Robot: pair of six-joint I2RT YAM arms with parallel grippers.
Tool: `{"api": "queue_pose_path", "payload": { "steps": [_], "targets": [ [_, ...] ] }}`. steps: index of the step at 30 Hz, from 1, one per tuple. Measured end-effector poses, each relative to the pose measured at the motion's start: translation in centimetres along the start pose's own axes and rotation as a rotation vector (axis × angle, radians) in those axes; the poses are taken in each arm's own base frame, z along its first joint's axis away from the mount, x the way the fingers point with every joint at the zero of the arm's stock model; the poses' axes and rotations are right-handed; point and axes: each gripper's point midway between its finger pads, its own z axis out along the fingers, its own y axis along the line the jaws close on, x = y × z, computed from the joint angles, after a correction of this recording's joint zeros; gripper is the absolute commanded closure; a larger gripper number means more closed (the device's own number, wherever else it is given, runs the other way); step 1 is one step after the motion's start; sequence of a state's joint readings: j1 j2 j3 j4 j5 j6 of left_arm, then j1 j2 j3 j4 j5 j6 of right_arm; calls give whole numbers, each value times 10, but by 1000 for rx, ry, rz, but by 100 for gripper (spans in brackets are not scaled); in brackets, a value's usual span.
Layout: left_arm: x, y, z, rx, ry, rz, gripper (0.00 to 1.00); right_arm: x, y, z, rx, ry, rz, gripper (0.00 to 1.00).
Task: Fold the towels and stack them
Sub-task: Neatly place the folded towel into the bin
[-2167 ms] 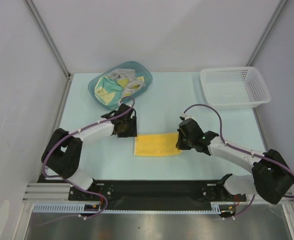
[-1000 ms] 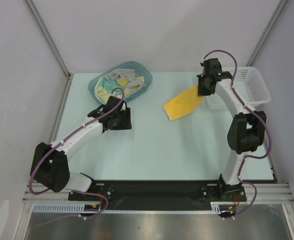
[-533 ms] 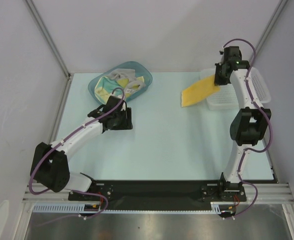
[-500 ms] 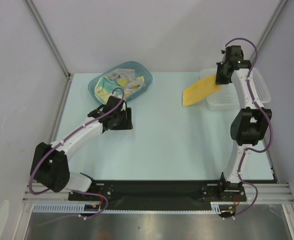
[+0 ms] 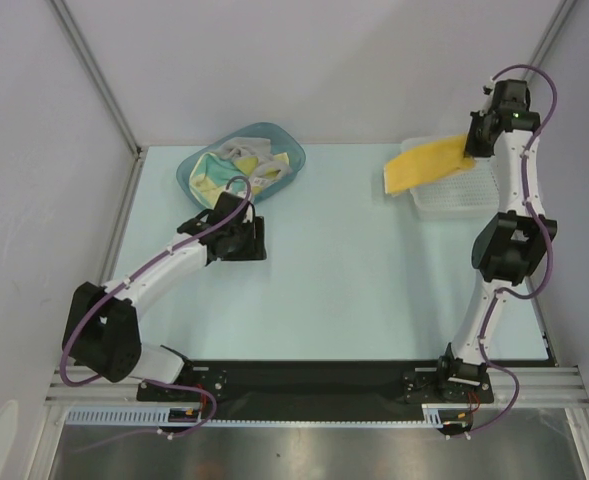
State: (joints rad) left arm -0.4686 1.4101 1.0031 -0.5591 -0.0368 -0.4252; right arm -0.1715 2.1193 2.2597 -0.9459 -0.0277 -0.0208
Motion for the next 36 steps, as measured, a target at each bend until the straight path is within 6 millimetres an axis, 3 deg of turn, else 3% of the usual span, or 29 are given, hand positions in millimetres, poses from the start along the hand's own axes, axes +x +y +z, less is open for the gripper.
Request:
{"api": "queue_pose_path", "payload": {
  "steps": [10,19,24,32,35,36],
  "targets": [
    [1,-5,0,24,13,8,34,12,-45,27,37,49,57,100],
    [1,-16,3,75,47,11,33,12,-67,40,60,37,67,100],
    [-17,-25,-4,98,15,26,32,14,-72,68,57,22,49,100],
    [-38,-33,-13,117,-28,45,31,52,-89,125,87,106,41,99],
    [-36,-32,-12,112,-19,46,30,58,-103,134,132,111,37,78],
    [-35,-32,-12,111,-15,46,30,58,-109,135,156,111,34,66]
  ]
}}
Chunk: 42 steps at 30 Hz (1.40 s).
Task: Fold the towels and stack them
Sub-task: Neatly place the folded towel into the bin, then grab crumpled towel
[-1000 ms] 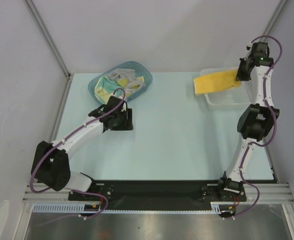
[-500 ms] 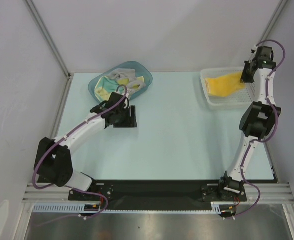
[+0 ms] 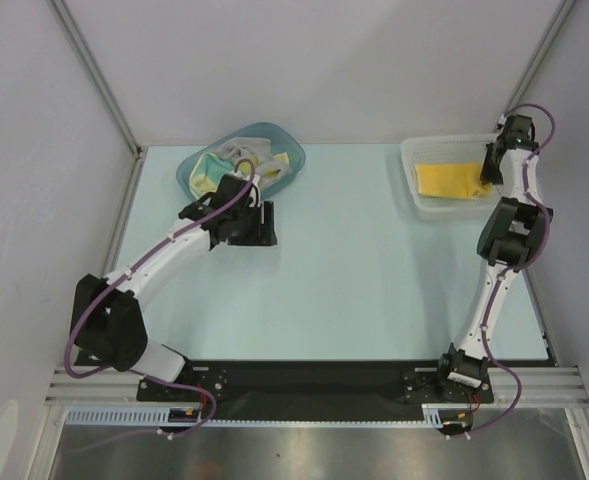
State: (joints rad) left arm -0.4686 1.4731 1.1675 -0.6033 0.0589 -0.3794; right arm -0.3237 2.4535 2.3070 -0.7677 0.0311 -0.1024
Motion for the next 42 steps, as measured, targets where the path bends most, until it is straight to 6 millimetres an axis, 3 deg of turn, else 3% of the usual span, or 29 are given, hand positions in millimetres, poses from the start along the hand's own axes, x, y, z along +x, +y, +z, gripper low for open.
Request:
{"api": "queue_pose_path", "payload": {
  "steps": [3,9,12,16,19,22,23,26,28,30,33,36,38,42],
  "targets": [
    [2,1,0,-3,7,6,30,-4,-20,1,88,-13,8,56],
    [3,3,0,-11,12,13,30,-9,-54,-12,278,-60,70,52],
    [3,4,0,-17,12,14,30,-13,-55,-26,293,-84,101,53],
    [1,5,-1,-24,1,14,31,-28,-39,-35,227,-130,139,59],
    [-9,8,-3,-46,-29,13,31,-27,-9,-38,126,-115,153,55],
    [-43,16,-15,-104,-132,12,32,-16,33,-55,31,-83,126,48],
    [-61,19,-22,-128,-182,9,32,-11,52,-69,5,-77,107,33],
    [-124,31,-49,-190,-344,-11,42,-4,111,-125,-87,-101,42,9],
    [-166,45,-63,-243,-442,-26,43,-10,152,-176,-177,-178,10,0],
    [-198,61,-65,-289,-506,-33,42,-16,194,-237,-317,-280,-11,0],
    [-213,83,-38,-322,-498,-13,40,-11,228,-314,-507,-400,-1,0],
    [-214,105,17,-342,-406,22,38,6,247,-346,-625,-445,8,0],
    [-211,114,57,-343,-346,57,39,22,260,-343,-666,-422,1,0],
    [-188,125,115,-315,-234,134,40,66,299,-308,-710,-282,-50,0]
  ]
}}
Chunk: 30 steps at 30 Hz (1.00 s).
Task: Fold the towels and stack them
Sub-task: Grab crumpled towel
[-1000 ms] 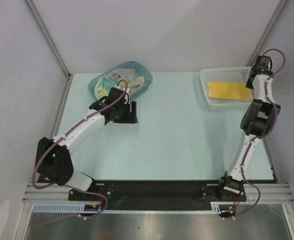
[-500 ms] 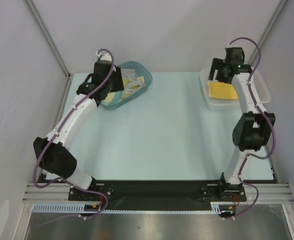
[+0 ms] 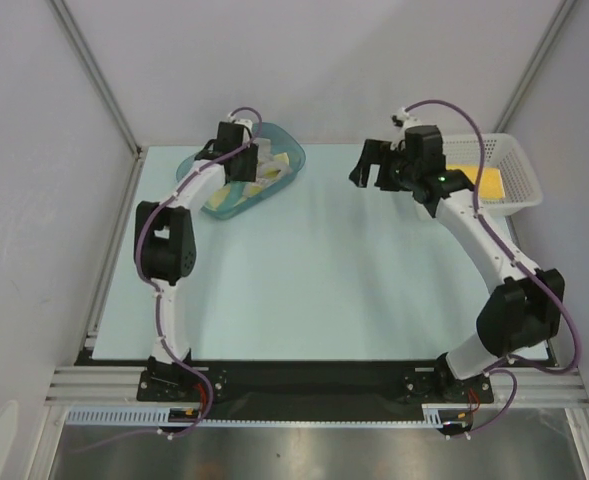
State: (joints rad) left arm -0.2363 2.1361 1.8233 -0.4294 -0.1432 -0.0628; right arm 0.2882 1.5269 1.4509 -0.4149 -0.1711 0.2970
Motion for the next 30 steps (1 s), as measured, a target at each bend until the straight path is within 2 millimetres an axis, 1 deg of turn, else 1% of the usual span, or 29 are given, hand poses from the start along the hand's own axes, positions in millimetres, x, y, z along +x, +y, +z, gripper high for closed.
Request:
{"api": "queue_pose_path", "payload": {
  "steps": [2,3,5,8,9,10,11,12,14,15,17,19,21,22,25,27,28,30],
  "targets": [
    [10,-5,18,25,27,35,40,25,5,18,-11,71,-7,0],
    [13,-7,26,35,36,50,41,35,8,23,-14,97,-11,0],
    [10,-13,40,63,34,68,43,47,15,29,-27,128,-23,0],
    [5,-19,57,97,26,84,48,52,24,30,-45,137,-43,0],
    [4,-21,61,108,27,88,58,51,25,30,-49,133,-48,0],
    [3,-22,65,117,27,94,71,51,25,30,-47,132,-53,0],
    [3,-22,66,121,27,90,71,51,24,30,-45,131,-55,0],
    [3,-22,67,125,29,99,83,51,24,30,-43,130,-58,0],
    [4,-22,65,139,38,102,96,50,23,31,-38,128,-62,0],
    [2,-23,64,145,33,106,100,50,22,31,-35,128,-62,0],
    [-1,-24,62,154,27,106,100,50,22,30,-36,127,-61,0],
    [-6,-27,55,173,21,102,100,49,24,28,-39,123,-62,0],
    [-15,-31,41,200,12,92,99,46,27,24,-46,113,-66,0],
    [-25,-33,29,217,-6,79,100,45,29,21,-51,107,-68,0],
    [-67,-36,-17,249,-102,49,100,41,38,9,-69,87,-78,0],
    [-103,-36,-64,268,-200,32,100,40,43,1,-82,75,-82,0],
    [-120,-37,-90,280,-254,27,100,40,45,-3,-87,70,-82,0],
    [-147,-36,-142,300,-354,21,100,43,47,-9,-94,68,-82,0]
  ]
}}
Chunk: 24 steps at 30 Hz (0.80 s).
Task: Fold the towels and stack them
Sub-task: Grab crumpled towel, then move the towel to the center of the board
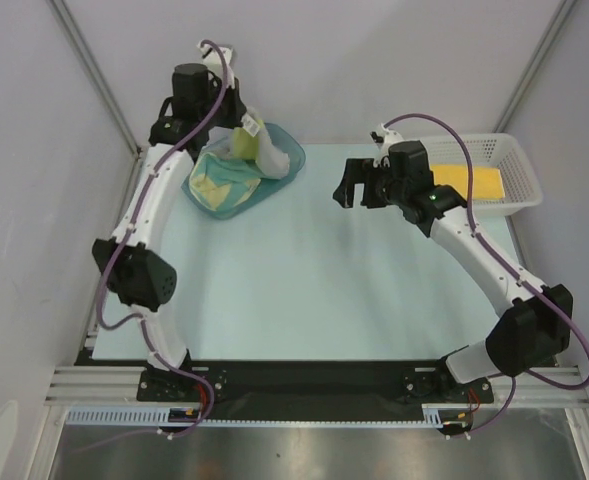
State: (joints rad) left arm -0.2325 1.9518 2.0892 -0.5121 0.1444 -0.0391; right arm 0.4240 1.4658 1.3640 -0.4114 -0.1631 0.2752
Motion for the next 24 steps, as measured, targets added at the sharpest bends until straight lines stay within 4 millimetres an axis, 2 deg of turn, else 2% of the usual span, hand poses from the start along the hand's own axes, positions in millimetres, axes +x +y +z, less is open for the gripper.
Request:
{"api": "queue_pose_path", "payload": {
  "steps": [3,5,7,10,14,20,23,24],
  "targets": [
    [-44,-23,-48,29,-107,19,100,8,2,-3,-10,10,0,0],
    [-62,-47,-73,62,-155,38,99,13,4,-3,-22,23,0,0],
    [-72,-77,-93,115,-183,55,100,16,6,-4,-34,29,-1,0],
    [-74,-114,-117,186,-186,67,100,17,16,-12,-71,26,-13,0],
    [-67,-139,-146,245,-170,52,100,13,37,-33,-154,-16,-52,0],
    [-36,-171,-206,359,-135,29,100,25,51,-59,-237,-37,-83,1],
    [-9,-183,-228,432,-114,3,100,31,51,-68,-245,-37,-83,1],
    [7,-184,-232,450,-98,-16,100,34,50,-70,-240,-34,-79,2]
  ]
}}
